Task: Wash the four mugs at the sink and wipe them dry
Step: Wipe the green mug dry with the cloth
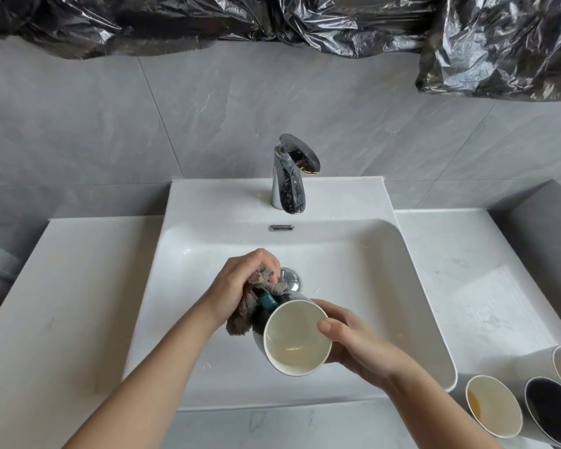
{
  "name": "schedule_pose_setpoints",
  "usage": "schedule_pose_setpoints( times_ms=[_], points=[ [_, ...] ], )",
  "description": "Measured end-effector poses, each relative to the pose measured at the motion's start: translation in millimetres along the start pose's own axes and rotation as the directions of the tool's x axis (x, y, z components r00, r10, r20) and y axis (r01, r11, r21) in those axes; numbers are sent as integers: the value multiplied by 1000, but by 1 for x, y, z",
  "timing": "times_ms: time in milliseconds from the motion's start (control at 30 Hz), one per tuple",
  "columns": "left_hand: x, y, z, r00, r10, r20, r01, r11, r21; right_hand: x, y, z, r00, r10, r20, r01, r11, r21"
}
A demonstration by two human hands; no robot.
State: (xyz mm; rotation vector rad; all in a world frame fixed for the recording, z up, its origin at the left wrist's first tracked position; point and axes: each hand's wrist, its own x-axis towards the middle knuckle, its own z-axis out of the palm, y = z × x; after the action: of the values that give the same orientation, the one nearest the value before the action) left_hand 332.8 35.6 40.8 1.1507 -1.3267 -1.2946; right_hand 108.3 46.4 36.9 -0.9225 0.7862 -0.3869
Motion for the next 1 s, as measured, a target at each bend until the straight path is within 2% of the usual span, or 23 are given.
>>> schedule_pose_setpoints(
  times_ms=[67,100,233,367,467,567,633,733,800,900,933,967,1000],
  points=[
    [4,8,-7,995,33,93,-40,997,72,1,-1,0,1000,8,-7,-8,1000,-30],
    [5,12,-9,985,2,170,-23,992,126,2,-1,-1,1000,12,-10,-13,999,-47],
    [8,13,-14,876,-259,407,181,958,221,2,-1,0,999,33,1,-33,992,-123],
    [9,3,-14,824,-350,445,249,930,270,0,2,1,999,54,-7,-54,987,-152],
    [7,-5,-12,809,-389,441,321,920,224,-1,4,1,998,61,-15,-62,985,-164],
    [6,-7,-8,850,-388,357,368,921,126,0,6,-3,998,60,-30,-64,986,-157],
    [4,-14,-7,884,-382,270,413,908,-69,1,7,-4,997,61,-55,-68,989,-132],
    [2,-25,-8,908,-377,184,419,822,-385,3,8,-6,995,64,-77,-71,993,-99],
    [-2,-27,-2,906,-422,41,394,802,-449,4,9,-6,995,62,-80,-68,995,-76],
    [-9,-29,17,881,-396,-260,252,856,-451,9,14,-4,993,31,-111,-26,998,49],
    [-10,-33,22,864,-395,-314,226,860,-458,10,15,-2,993,14,-115,-2,995,102],
    [-11,-36,25,859,-412,-305,231,843,-486,11,16,0,993,0,-115,17,989,145],
    [-11,-38,27,862,-448,-238,269,801,-535,12,17,1,994,-9,-110,29,984,178]
  ],
)
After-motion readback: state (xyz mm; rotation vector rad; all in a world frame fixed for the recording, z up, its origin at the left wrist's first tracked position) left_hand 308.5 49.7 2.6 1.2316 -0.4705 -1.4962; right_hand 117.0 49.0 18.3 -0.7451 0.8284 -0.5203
